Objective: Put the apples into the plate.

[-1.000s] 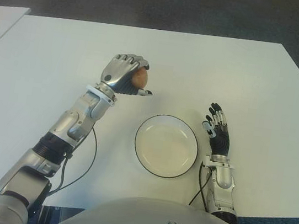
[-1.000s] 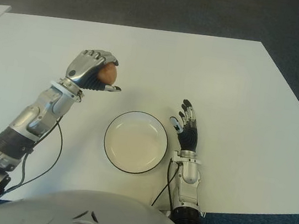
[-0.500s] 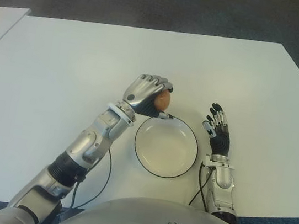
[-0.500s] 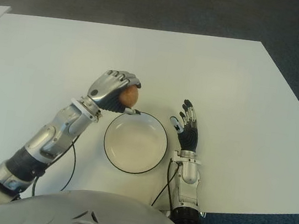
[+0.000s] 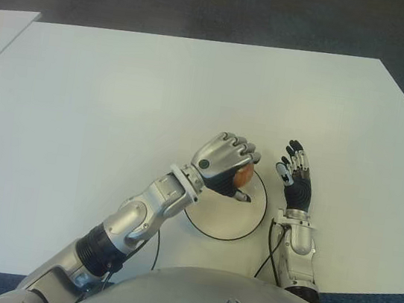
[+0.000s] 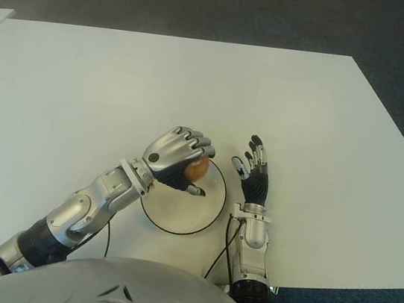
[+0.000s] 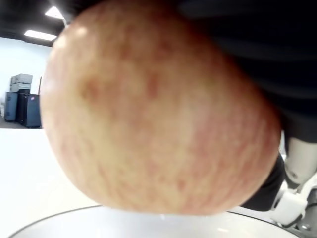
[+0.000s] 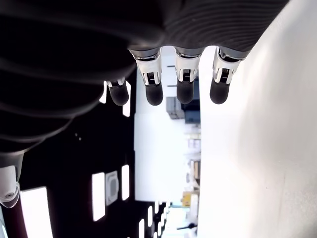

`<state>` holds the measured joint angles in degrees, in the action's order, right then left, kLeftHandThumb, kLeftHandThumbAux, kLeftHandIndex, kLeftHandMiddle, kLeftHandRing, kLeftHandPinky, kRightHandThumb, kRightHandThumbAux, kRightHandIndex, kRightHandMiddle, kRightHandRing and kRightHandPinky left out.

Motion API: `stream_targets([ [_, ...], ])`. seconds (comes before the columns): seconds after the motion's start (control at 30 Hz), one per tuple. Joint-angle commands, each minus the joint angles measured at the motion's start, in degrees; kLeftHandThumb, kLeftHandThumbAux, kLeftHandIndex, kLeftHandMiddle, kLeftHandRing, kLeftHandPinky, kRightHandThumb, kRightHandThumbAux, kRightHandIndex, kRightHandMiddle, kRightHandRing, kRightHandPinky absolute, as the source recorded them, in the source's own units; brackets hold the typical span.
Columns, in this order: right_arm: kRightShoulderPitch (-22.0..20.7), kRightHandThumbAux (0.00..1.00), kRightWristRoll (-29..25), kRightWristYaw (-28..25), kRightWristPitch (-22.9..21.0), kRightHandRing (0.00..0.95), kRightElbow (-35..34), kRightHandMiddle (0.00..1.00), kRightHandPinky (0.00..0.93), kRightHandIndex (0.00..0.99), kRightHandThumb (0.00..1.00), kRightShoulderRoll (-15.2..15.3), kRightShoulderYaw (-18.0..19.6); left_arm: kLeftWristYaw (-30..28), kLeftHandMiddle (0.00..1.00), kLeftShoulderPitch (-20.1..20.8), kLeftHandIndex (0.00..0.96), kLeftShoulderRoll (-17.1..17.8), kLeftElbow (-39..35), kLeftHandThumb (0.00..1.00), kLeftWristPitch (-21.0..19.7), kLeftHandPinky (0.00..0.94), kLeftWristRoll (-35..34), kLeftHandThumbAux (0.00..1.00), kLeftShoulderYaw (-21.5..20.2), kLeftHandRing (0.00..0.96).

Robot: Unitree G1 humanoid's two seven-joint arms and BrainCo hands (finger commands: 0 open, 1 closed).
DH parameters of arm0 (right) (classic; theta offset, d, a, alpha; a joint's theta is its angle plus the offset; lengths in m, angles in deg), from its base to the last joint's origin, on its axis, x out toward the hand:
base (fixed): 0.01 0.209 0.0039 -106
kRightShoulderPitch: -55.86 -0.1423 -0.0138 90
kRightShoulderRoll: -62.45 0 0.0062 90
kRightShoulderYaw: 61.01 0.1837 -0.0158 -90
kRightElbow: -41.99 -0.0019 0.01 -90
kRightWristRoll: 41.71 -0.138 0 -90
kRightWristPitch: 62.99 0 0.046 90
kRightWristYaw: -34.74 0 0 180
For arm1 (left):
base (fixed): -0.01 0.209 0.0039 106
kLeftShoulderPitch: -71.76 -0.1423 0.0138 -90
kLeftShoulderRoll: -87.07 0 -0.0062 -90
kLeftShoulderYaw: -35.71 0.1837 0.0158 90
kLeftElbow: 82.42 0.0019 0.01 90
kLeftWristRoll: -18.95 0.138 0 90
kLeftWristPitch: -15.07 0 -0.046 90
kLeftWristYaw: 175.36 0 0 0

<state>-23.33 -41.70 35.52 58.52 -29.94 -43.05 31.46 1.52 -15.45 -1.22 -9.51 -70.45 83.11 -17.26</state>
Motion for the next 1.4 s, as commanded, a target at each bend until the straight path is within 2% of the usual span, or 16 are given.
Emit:
stream_targets([
  [0.03, 6.0, 0.458, 1.1, 0.6, -4.1, 0.000, 6.3, 0.000, 0.000, 0.000, 0.083, -2.2, -1.6, -0.1, 0.531, 0.7, 0.407, 1.0, 2.4, 0.855, 1.8, 0.829, 1.3, 0.663, 0.7, 0.850],
  [0.3, 6.2, 0.469, 1.2, 1.0, -3.4, 0.000, 5.9, 0.000, 0.000, 0.000, 0.077, -2.2, -2.0, 2.2, 0.525, -0.2, 0.401, 1.2, 5.0, 0.853, 4.1, 0.817, 2.2, 0.665, 1.4, 0.833],
  [0.5, 6.2, 0.477, 1.6, 2.1, -3.8, 0.000, 5.6, 0.000, 0.000, 0.000, 0.065, -2.3, -2.1, 0.7, 0.523, -0.3, 0.398, 1.5, 4.9, 0.852, 5.1, 0.807, 1.0, 0.666, 1.3, 0.823],
  [0.87, 6.1, 0.473, 1.2, 2.9, -3.5, 0.000, 5.5, 0.000, 0.000, 0.000, 0.063, -2.7, -2.3, -5.9, 0.524, -0.1, 0.399, 1.8, 2.4, 0.852, 5.4, 0.815, -0.6, 0.665, 1.3, 0.823],
  [1.4, 6.0, 0.464, 1.6, 3.6, -3.7, 0.000, 5.2, 0.000, 0.000, 0.000, 0.062, -2.5, -2.3, -3.9, 0.524, -0.3, 0.399, 1.6, 4.4, 0.851, 5.0, 0.825, 2.4, 0.665, 1.6, 0.828],
])
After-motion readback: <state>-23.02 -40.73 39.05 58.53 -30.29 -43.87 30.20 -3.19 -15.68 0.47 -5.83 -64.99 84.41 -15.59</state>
